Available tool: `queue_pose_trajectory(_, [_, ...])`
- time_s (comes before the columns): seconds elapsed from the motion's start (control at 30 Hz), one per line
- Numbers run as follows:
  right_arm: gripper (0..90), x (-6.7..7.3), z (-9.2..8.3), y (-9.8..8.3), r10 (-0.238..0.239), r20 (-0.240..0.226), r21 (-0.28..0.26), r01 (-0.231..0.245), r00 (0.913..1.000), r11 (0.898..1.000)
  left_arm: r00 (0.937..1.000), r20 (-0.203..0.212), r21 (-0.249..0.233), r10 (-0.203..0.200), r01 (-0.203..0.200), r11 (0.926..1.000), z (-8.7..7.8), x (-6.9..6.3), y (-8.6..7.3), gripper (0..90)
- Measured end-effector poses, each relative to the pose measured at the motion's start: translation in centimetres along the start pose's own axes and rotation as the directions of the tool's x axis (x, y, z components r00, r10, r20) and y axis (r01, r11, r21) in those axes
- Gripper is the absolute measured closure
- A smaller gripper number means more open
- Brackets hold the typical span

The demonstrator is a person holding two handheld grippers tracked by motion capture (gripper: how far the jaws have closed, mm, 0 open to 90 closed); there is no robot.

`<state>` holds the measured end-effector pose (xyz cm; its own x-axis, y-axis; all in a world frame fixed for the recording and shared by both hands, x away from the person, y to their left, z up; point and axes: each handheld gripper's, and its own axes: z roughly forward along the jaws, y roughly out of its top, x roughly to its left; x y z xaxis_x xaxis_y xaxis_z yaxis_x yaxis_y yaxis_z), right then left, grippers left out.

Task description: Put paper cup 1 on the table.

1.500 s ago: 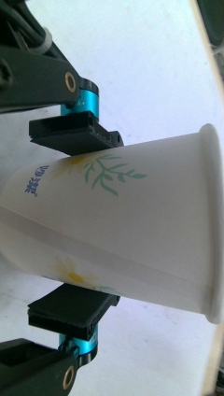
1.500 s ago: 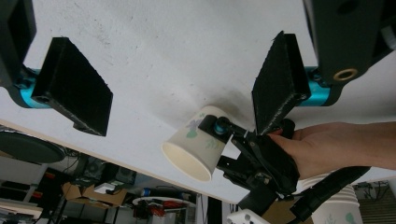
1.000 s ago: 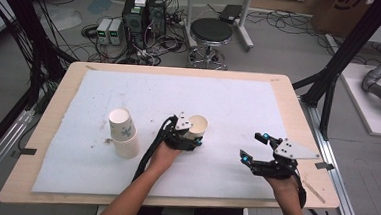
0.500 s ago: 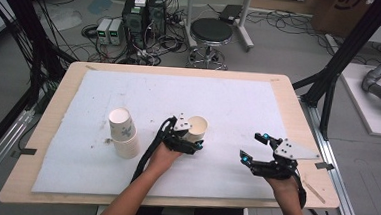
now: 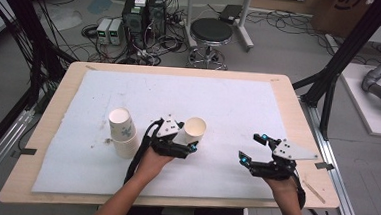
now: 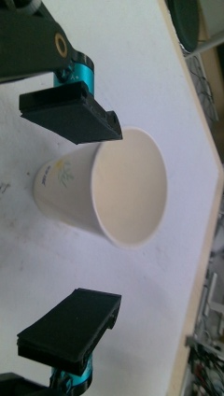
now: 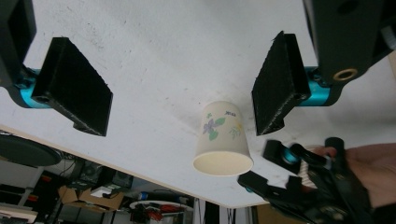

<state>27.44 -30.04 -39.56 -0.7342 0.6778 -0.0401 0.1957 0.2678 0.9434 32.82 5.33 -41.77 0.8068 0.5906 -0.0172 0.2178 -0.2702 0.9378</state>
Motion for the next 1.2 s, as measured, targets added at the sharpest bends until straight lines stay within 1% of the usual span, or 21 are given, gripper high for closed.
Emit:
queue_pose_trajectory(0.03, [21.1, 0.0, 0.0, 0.0, 0.004, -0.001, 0.002, -0.004, 1.0000, 1.000, 1.0000, 0.005, -0.012, -0.003, 0.003, 0.9999, -0.3, -0.1, 0.1, 18.3])
queue_pose_trajectory(0.1, [21.1, 0.1, 0.1, -0.1, 0.002, -0.003, 0.005, -0.002, 1.0000, 1.000, 0.9998, 0.009, -0.032, 0.019, -0.019, 0.9993, -1.3, -0.4, 0.4, 18.3])
queue_pose_trajectory(0.17, [21.1, 0.2, 0.2, -0.2, 0.003, -0.005, 0.008, -0.003, 1.0000, 1.000, 0.9995, 0.017, -0.052, 0.025, -0.024, 0.9983, -2.1, -0.5, 0.7, 18.3])
queue_pose_trajectory(0.33, [21.1, 0.3, 0.5, -0.3, 0.002, -0.009, 0.019, -0.002, 1.0000, 1.000, 0.9989, 0.037, -0.102, 0.029, -0.025, 0.9944, -3.8, -0.8, 1.2, 18.9])
queue_pose_trajectory(0.37, [21.1, 0.3, 0.5, -0.4, 0.001, -0.009, 0.021, -0.001, 1.0000, 1.000, 0.9989, 0.038, -0.113, 0.028, -0.024, 0.9933, -4.2, -0.9, 1.3, 19.0])
queue_pose_trajectory(0.4, [21.1, 0.3, 0.5, -0.4, 0.004, -0.010, 0.024, -0.003, 0.9999, 1.000, 0.9984, 0.050, -0.128, 0.028, -0.022, 0.9916, -4.6, -1.1, 1.4, 18.9])
queue_pose_trajectory(0.47, [21.1, 0.2, 0.6, -0.6, 0.005, -0.007, 0.025, -0.005, 1.0000, 1.000, 0.9971, 0.065, -0.147, 0.040, -0.030, 0.9886, -5.4, -1.4, 1.7, 18.9])
queue_pose_trajectory(0.57, [21.1, 0.1, 0.6, -0.7, 0.010, -0.001, 0.032, -0.010, 1.0000, 0.999, 0.9948, 0.094, -0.179, 0.039, -0.022, 0.9836, -6.6, -1.6, 2.0, 18.9])
queue_pose_trajectory(0.6, [21.1, 0.1, 0.6, -0.7, 0.011, 0.001, 0.035, -0.011, 0.9999, 0.999, 0.9948, 0.091, -0.185, 0.044, -0.027, 0.9824, -6.9, -1.7, 2.0, 18.9])
queue_pose_trajectory(0.67, [21.1, 0.1, 0.5, -0.8, 0.015, 0.001, 0.040, -0.015, 0.9999, 0.999, 0.9946, 0.093, -0.211, 0.046, -0.026, 0.9772, -7.9, -1.9, 2.3, 18.9])
queue_pose_trajectory(0.77, [21.1, 0.0, 0.5, -0.9, 0.015, 0.006, 0.048, -0.015, 0.9999, 0.999, 0.9953, 0.083, -0.234, 0.050, -0.029, 0.9718, -9.3, -2.0, 2.8, 18.9])
queue_pose_trajectory(0.87, [21.1, -0.1, 0.4, -0.9, 0.019, 0.009, 0.050, -0.020, 0.9998, 0.999, 0.9964, 0.061, -0.257, 0.058, -0.041, 0.9655, -10.8, -2.0, 3.2, 18.9])
queue_pose_trajectory(0.97, [21.1, -0.3, 0.4, -1.0, 0.019, 0.013, 0.049, -0.020, 0.9997, 0.999, 0.9975, 0.049, -0.273, 0.051, -0.036, 0.9613, -12.2, -1.7, 3.5, 18.8])
queue_pose_trajectory(1.03, [21.1, -0.3, 0.4, -1.1, 0.024, 0.014, 0.054, -0.024, 0.9996, 0.998, 0.9985, 0.030, -0.282, 0.046, -0.036, 0.9589, -13.1, -1.4, 3.5, 18.6])
queue_pose_trajectory(1.17, [21.1, -0.4, 0.3, -1.2, 0.027, 0.013, 0.059, -0.028, 0.9995, 0.998, 0.9994, -0.003, -0.311, 0.034, -0.033, 0.9499, -15.0, -0.8, 3.4, 18.5])
queue_pose_trajectory(1.2, [21.1, -0.5, 0.2, -1.2, 0.028, 0.016, 0.058, -0.029, 0.9995, 0.998, 0.9994, -0.018, -0.319, 0.029, -0.034, 0.9471, -15.6, -0.6, 3.4, 18.5])
